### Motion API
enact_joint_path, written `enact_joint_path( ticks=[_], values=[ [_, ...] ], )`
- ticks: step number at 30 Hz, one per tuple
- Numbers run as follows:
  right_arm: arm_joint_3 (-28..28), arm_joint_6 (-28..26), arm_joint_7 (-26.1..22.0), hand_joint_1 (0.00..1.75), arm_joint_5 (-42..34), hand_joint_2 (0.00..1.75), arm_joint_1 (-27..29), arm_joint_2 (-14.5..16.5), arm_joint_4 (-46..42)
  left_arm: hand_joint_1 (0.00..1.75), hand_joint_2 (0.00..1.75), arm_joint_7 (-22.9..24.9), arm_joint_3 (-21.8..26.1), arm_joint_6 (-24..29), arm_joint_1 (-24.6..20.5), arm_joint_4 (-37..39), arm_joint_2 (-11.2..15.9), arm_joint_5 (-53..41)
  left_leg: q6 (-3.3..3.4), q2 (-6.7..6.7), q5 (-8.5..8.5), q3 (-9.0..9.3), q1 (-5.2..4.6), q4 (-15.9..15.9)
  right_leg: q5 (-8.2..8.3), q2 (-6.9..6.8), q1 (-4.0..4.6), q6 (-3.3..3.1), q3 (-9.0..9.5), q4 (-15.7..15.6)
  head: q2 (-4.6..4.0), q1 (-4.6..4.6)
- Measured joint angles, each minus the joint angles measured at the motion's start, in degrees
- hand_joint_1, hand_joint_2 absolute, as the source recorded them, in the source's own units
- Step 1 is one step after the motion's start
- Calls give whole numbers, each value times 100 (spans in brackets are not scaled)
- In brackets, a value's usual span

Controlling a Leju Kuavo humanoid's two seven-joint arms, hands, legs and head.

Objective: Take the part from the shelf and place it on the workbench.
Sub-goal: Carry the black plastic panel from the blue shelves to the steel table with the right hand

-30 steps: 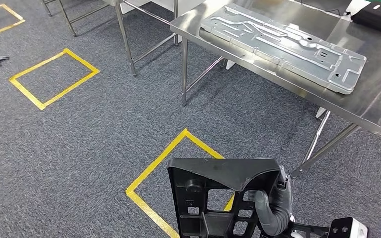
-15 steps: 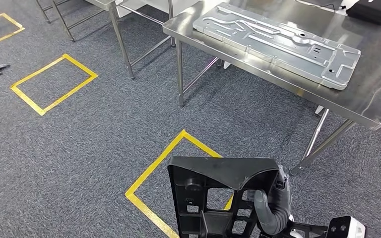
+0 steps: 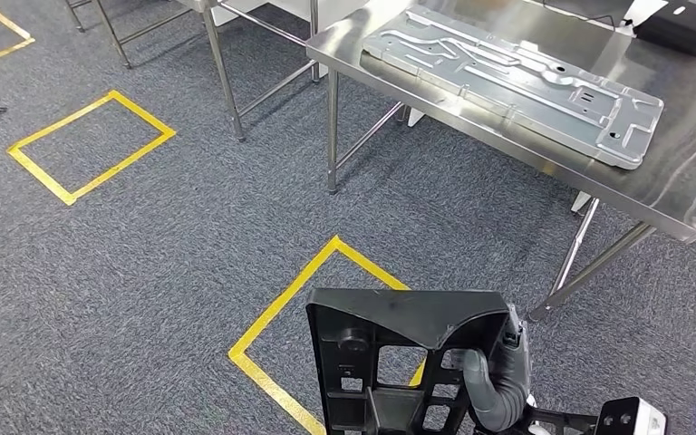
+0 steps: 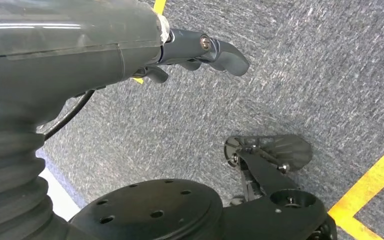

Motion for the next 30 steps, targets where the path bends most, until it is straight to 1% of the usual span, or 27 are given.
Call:
enact_joint_path(
  ticks=[1,2,3,4,6,8,9,10,11,12,13,14,15,16,17,18,19,20,21,23,24,25,26,28,29,30],
  values=[
    [-1,0,-13,175,1,175,2,-1,0,0,175,0,-1,-1,0,0,-1,-1,-8,-4,-14,23,-4,0,224,-1,5,-31,145,-329,0,0],
    [-1,0,-23,175,2,175,1,-2,-1,0,175,0,-1,-3,1,1,-5,-1,-19,-7,-30,45,-9,-3,401,-6,19,-69,325,-707,0,-2],
    [-1,0,-32,175,4,175,0,-2,-2,0,175,0,-2,-4,-3,1,-10,-1,-38,-9,-47,59,-18,-2,517,-14,39,-103,484,-1050,0,-1],
    [-1,0,-38,175,6,175,1,-2,-4,0,175,0,-2,-6,-5,2,-15,-1,-64,-8,-58,65,-23,-7,564,-19,60,-130,589,-1278,0,0],
    [-1,0,-44,175,11,175,7,-2,-8,0,175,0,-1,-7,-10,2,-20,-1,-126,1,-72,78,-26,-38,528,-14,91,-163,641,-1408,0,5],
    [0,0,-47,175,16,175,12,-1,-10,0,175,-1,-1,-7,-17,2,-16,-1,-186,9,-105,113,-32,-43,533,2,55,-205,713,-1489,0,2],
    [1,0,-48,175,19,175,11,0,-10,0,175,-1,-2,-7,-22,2,-15,-1,-207,8,-170,80,-36,66,534,0,34,-231,767,-1538,0,-6],
    [3,0,-48,175,22,175,11,1,-10,0,175,-2,-2,-7,-26,2,-13,-1,-227,4,-283,-26,-36,297,528,-6,16,-257,820,-1578,0,-15],
    [4,0,-48,175,27,175,13,1,-9,0,175,-2,-2,-7,-24,2,-13,1,-241,1,-423,-203,-28,637,508,-14,24,-280,856,-1589,0,-21],
    [4,0,-47,175,31,175,15,1,-8,0,175,-7,-1,-8,-23,2,-13,4,-254,0,-563,-426,-22,1022,484,-18,30,-300,876,-1588,0,-29],
    [4,0,-46,175,36,175,20,1,-5,0,175,-11,0,-9,-26,2,-13,7,-266,1,-630,-619,-19,1329,458,-16,37,-310,898,-1585,-1,-29],
    [4,0,-46,175,39,175,23,1,-2,0,175,-14,1,-10,-30,2,-13,8,-271,2,-594,-731,-18,1468,428,-13,42,-313,927,-1583,-1,-29],
    [4,0,-46,175,42,175,24,1,1,0,175,-14,2,-12,-36,2,-13,8,-269,2,-448,-732,-18,1397,396,-7,44,-309,966,-1580,-1,-30],
    [4,1,-46,175,44,175,25,1,4,0,175,-9,2,-12,-39,2,-13,5,-258,3,-230,-639,-18,1146,360,0,46,-301,1016,-1576,-1,-30],
    [5,1,-47,175,46,175,25,1,5,0,175,-3,2,-10,-31,2,-13,4,-238,2,-6,-487,-19,783,319,8,46,-287,1063,-1573,-1,-30],
    [7,2,-48,175,51,175,23,1,5,0,175,2,2,-9,-20,2,-13,4,-215,2,134,-344,-28,461,281,14,55,-264,1099,-1564,-1,-29],
    [8,3,-50,175,57,175,21,1,5,0,175,3,2,-7,-12,2,-14,4,-182,-2,188,-227,-38,212,251,22,62,-236,1112,-1553,-1,-32],
    [10,4,-51,175,65,175,20,1,5,0,175,1,2,-7,-4,2,-14,3,-151,-5,179,-164,-48,67,231,25,67,-205,1114,-1547,-1,-27],
    [10,5,-53,175,73,175,19,0,5,0,175,-4,2,-7,-1,2,-15,2,-118,-10,133,-146,-58,24,230,26,76,-171,1110,-1535,0,-26],
    [12,5,-55,175,80,175,17,0,4,0,175,-13,1,-7,8,2,-15,-2,-55,-23,112,-101,-45,-37,226,20,71,-114,1104,-1487,0,-17],
    [12,5,-57,175,80,175,14,0,2,0,175,-16,1,-7,10,2,-15,-3,-22,-28,101,-56,-35,-66,196,14,67,-85,1062,-1372,0,-13],
    [12,5,-58,175,79,175,10,0,0,0,175,-19,1,-4,8,2,-15,-3,5,-30,90,-4,-24,-94,123,9,57,-58,955,-1164,0,-5],
    [11,5,-58,175,79,175,9,-1,-2,0,175,-21,0,-2,5,2,-15,-3,27,-29,70,41,-20,-115,14,4,45,-29,770,-848,0,1],
    [8,4,-58,175,79,175,17,-2,1,0,175,-22,0,2,5,2,-15,-3,49,-28,14,103,-24,-122,-209,2,25,13,274,-133,0,5],
    [7,4,-57,175,79,175,23,-2,3,0,175,-22,0,2,12,2,-15,-3,48,-30,-22,142,-27,-122,-230,2,19,24,76,85,0,5],
    [7,4,-57,175,79,175,26,-2,5,0,175,-22,0,2,20,2,-15,-3,43,-33,-64,195,-28,-122,-134,2,16,21,-28,104,0,5]
  ],
)
